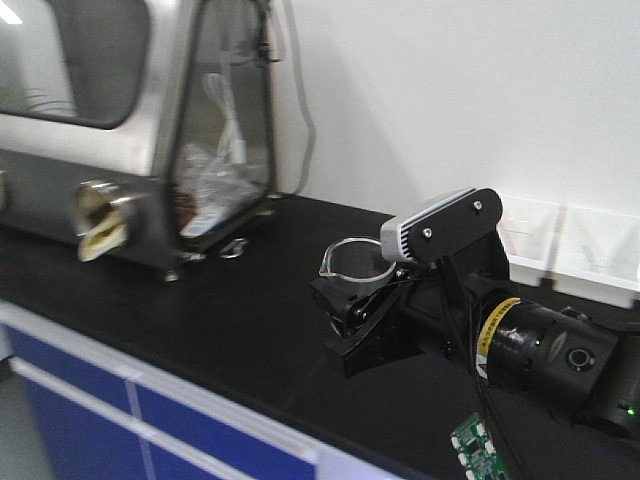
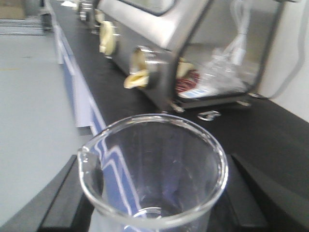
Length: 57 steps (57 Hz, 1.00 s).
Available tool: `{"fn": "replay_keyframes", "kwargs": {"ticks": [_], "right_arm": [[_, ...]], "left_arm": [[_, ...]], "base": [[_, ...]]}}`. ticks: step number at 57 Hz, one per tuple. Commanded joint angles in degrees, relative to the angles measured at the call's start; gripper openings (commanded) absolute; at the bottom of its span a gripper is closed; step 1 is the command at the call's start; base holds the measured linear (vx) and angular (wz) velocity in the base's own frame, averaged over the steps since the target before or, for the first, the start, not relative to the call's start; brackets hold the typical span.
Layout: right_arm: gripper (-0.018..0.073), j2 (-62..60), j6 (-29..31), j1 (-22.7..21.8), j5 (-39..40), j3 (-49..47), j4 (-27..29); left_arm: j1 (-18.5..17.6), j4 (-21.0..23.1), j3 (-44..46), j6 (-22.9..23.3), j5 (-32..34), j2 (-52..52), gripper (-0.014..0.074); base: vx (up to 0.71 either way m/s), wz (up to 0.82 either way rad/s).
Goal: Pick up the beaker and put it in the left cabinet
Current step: 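Drive the base away from the bench holding the beaker in the right gripper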
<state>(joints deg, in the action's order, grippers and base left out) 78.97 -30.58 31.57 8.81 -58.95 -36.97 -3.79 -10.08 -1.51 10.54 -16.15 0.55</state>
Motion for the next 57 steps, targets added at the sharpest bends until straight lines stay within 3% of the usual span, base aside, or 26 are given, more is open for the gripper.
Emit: {"fn": "replay_keyframes", "kwargs": {"ticks": [1, 36, 57], "right_arm": [[-0.0006, -2.0, 0.2, -0.2, 3.9, -1.9, 0.2], [-0.0006, -2.0, 0.2, -0.2, 3.9, -1.9, 0.2], [-0.0006, -2.0, 0.2, -0.2, 3.9, -1.9, 0.2]], "left_arm": [[-0.4, 0.1, 0.5, 0.2, 4.8, 1.0, 0.0004], [-0.4, 0.1, 0.5, 0.2, 4.8, 1.0, 0.0004], [-0.4, 0.1, 0.5, 0.2, 4.8, 1.0, 0.0004]], "base": [[-0.16, 0.67], [-0.13, 0.70], [-0.01, 0.49]]}}
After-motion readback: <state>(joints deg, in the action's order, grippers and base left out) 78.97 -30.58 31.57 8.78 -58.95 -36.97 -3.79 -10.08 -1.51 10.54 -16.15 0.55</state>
